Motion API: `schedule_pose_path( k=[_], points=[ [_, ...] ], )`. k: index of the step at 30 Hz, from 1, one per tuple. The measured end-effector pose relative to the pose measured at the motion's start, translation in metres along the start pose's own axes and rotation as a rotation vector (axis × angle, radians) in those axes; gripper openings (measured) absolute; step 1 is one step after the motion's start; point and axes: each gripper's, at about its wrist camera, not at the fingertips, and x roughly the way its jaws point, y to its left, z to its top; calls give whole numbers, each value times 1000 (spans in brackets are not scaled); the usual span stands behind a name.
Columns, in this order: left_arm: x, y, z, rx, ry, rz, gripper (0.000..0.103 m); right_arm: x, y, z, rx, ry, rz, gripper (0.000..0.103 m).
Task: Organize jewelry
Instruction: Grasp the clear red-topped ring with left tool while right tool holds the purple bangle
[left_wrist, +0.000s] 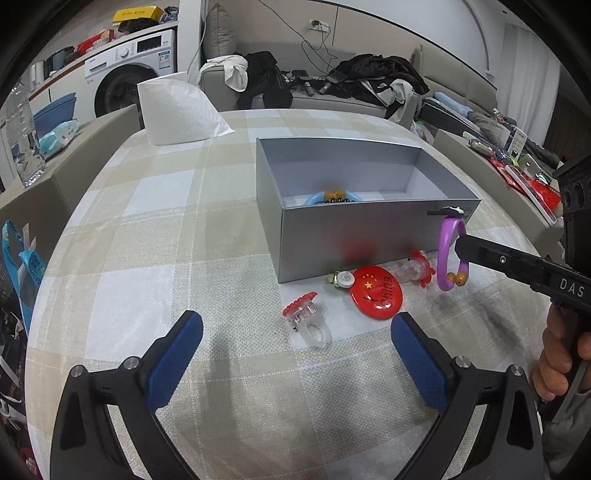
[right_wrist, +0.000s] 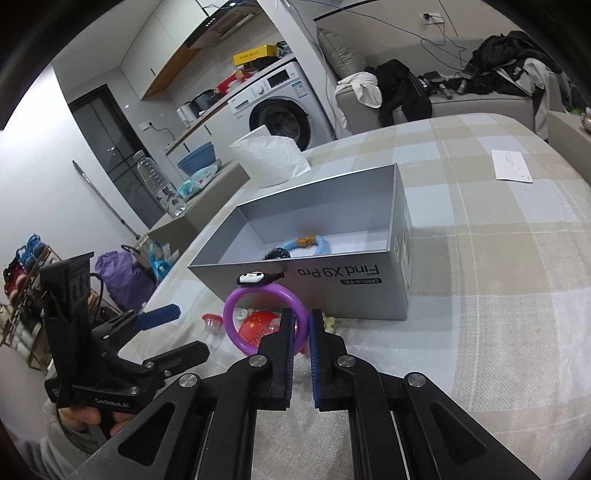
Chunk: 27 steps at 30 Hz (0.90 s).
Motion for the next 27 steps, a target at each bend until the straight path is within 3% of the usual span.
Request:
schedule_pose_path(
  k=[7, 13, 17, 27],
  points=[
    [6, -2, -2, 14, 34, -7, 45, -2, -1, -1, 1, 2, 15, 7],
    [6, -1, -1, 9, 32, -5, 21, -2, 0, -1, 1, -2, 15, 8],
    [4, 0, -1, 5, 19, -21, 14, -2, 3, -1, -7, -3, 14, 7],
    [0, -2, 2, 15, -9, -36, 14, -1, 3, -1, -9, -3, 17, 7]
  ],
)
